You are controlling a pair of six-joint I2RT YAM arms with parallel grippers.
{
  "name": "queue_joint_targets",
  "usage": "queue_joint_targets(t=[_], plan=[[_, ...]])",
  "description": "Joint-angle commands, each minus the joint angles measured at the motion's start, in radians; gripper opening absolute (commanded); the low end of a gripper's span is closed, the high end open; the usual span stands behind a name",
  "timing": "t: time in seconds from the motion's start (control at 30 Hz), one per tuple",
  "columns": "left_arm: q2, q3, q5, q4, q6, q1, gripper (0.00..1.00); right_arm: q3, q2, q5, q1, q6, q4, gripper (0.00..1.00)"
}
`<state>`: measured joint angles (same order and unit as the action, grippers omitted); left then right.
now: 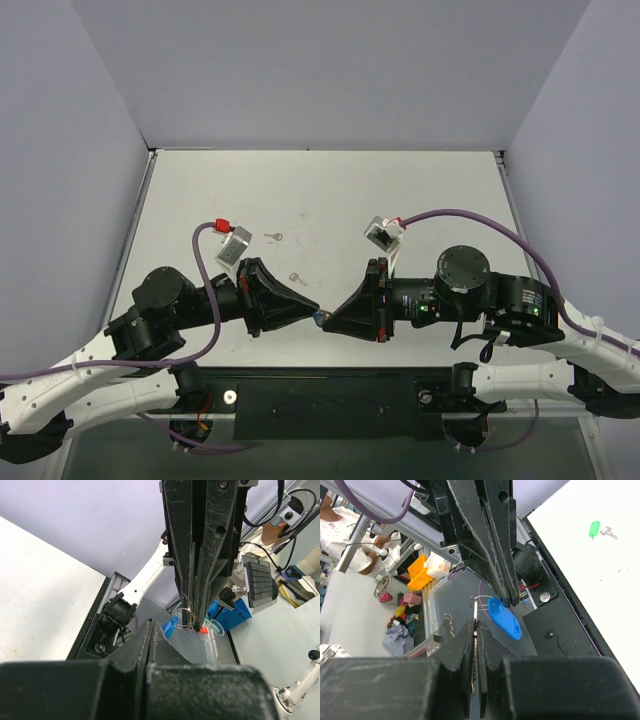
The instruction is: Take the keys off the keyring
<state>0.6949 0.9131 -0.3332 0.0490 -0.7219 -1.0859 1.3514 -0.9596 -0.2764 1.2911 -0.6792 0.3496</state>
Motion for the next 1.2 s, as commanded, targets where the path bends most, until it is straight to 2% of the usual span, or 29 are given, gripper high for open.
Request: queue_joint_targets(t=[0.0, 0.13, 0.17, 0.23, 0.27, 0.37, 0.5, 0.67, 0.87, 1.17], plan=[[-0.014, 0.018, 0.023, -0.015, 0.012, -0.003, 0.0, 0.032, -0.004, 0.0, 0.013, 0.001, -0.052, 0.0], [-0.038, 0.046, 0.06, 0.041, 0.035, -0.003, 0.0, 0.017, 0.004, -0.003, 0.014, 0.009, -0.049, 0.0], [-0.046, 0.047, 0.068, 0.046, 0.035, -0.003, 0.03, 0.014, 0.007, -0.004, 0.014, 0.01, -0.049, 0.0], [-0.057, 0.046, 0.066, 0.046, 0.035, -0.003, 0.22, 0.005, 0.012, -0.003, 0.014, 0.018, -0.05, 0.0], [-0.06, 0.047, 0.063, 0.048, 0.036, -0.003, 0.35, -0.001, 0.013, -0.004, 0.014, 0.023, -0.049, 0.0], [-0.067, 0.041, 0.043, 0.035, 0.038, -0.003, 0.6, -0.009, 0.016, -0.016, 0.014, 0.03, -0.05, 0.0], [-0.061, 0.036, -0.022, -0.01, 0.036, -0.003, 0.71, -0.02, 0.013, -0.064, 0.014, 0.038, -0.064, 0.0], [-0.009, 0.049, -0.125, -0.083, 0.027, -0.003, 0.72, -0.028, 0.016, -0.119, 0.014, 0.033, -0.106, 0.0], [0.003, 0.055, -0.158, -0.132, 0.032, -0.003, 0.67, -0.028, 0.016, -0.136, 0.014, 0.027, -0.115, 0.0], [0.012, 0.053, -0.19, -0.163, 0.026, -0.003, 0.46, -0.02, 0.001, -0.133, 0.013, 0.024, -0.12, 0.0]])
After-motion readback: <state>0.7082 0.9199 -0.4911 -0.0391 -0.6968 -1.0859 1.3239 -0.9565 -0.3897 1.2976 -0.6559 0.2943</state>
